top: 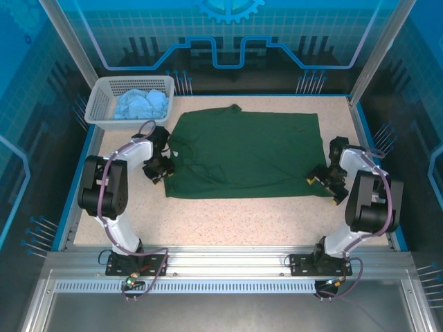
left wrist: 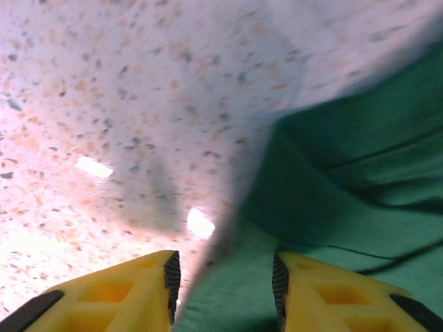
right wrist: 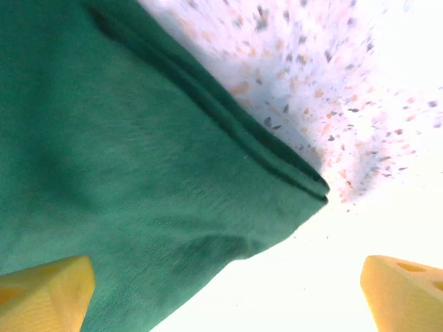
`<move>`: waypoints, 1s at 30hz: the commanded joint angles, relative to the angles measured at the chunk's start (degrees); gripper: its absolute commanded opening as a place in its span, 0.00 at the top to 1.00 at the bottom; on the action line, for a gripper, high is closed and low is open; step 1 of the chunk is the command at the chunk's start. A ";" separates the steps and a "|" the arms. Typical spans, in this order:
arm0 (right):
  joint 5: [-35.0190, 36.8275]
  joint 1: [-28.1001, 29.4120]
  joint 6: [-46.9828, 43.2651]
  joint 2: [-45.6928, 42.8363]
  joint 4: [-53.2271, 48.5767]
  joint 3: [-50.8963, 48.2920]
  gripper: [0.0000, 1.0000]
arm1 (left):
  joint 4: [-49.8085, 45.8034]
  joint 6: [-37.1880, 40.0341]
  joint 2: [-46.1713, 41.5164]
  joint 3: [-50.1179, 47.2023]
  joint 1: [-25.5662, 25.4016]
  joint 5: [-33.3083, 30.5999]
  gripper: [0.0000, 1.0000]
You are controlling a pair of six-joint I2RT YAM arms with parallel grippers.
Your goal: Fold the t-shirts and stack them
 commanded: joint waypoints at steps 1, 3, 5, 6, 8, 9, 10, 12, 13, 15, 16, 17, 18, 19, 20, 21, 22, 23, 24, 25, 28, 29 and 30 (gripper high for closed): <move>-0.26 5.70 -1.96 -6.61 1.94 3.13 0.00 | -3.62 1.74 -5.30 3.36 0.44 3.03 0.56; -1.98 11.18 -3.22 -6.98 4.85 5.48 0.02 | -4.12 1.57 -7.65 3.38 0.04 4.81 0.56; -7.74 16.80 -5.54 -5.18 10.49 7.42 0.07 | -2.62 1.65 -9.91 2.12 -0.97 9.60 0.56; -10.58 19.16 -6.21 -3.74 12.75 8.44 0.10 | -1.09 1.75 -10.45 1.04 -1.53 12.97 0.56; -17.89 24.47 -9.09 1.98 16.97 12.38 0.18 | 1.01 1.93 -10.42 -1.04 -3.66 19.07 0.61; -20.28 26.74 -10.52 5.20 17.20 15.49 0.24 | 1.61 2.08 -10.10 -1.67 -4.77 20.58 0.62; -21.85 29.21 -12.32 9.47 15.81 19.68 0.32 | 2.48 2.44 -9.48 -2.55 -6.09 22.62 0.64; -23.87 32.57 -14.83 16.63 13.46 26.31 0.39 | 2.52 2.51 -7.78 -3.40 -8.19 23.79 0.69; -25.42 33.91 -15.72 20.14 13.02 29.32 0.41 | 2.55 2.19 -6.78 -3.99 -8.77 24.05 0.70; -27.45 35.56 -16.62 26.07 11.72 34.66 0.46 | 2.61 0.96 -5.29 -5.58 -8.85 23.40 0.72; -28.15 36.25 -17.12 28.65 10.88 37.47 0.49 | 2.58 0.63 -4.77 -6.40 -8.83 22.22 0.73; -28.59 37.01 -17.72 31.13 10.03 39.92 0.52 | 2.53 0.61 -4.27 -6.83 -8.79 20.99 0.73; -29.06 37.59 -18.24 32.91 9.51 41.62 0.53 | 2.24 0.61 -4.02 -7.19 -8.83 19.58 0.73; -29.62 38.43 -18.99 34.29 8.83 43.49 0.53 | 1.46 0.70 -3.62 -7.31 -8.75 17.41 0.73; -29.49 39.19 -19.71 35.84 7.61 45.40 0.53 | 0.67 0.74 -3.18 -7.31 -8.57 15.75 0.72; -28.98 39.71 -20.18 37.03 6.41 46.97 0.52 | 0.54 0.87 -2.91 -7.46 -8.33 15.08 0.72; -29.00 40.16 -20.52 38.34 5.37 48.37 0.51 | 0.70 1.01 -2.66 -7.73 -8.07 14.63 0.72; -29.66 40.51 -20.60 39.29 5.16 49.13 0.50 | 0.73 1.13 -2.44 -7.83 -7.89 14.26 0.71; -30.26 40.70 -20.55 39.72 5.11 49.45 0.50 | 0.63 1.30 -2.16 -7.76 -7.78 13.90 0.71; -30.27 41.04 -20.72 40.16 4.89 49.85 0.49 | 0.41 1.61 -1.73 -7.51 -7.65 13.43 0.70; -29.04 42.04 -21.51 41.32 3.45 51.19 0.49 | -0.22 2.23 -0.97 -7.06 -7.36 12.43 0.70; -28.88 42.23 -21.60 41.76 3.06 51.65 0.49 | -0.24 2.36 -0.81 -7.12 -7.25 12.38 0.70; -28.70 42.40 -21.70 41.88 2.73 51.93 0.49 | -0.32 2.45 -0.79 -7.20 -7.09 12.29 0.70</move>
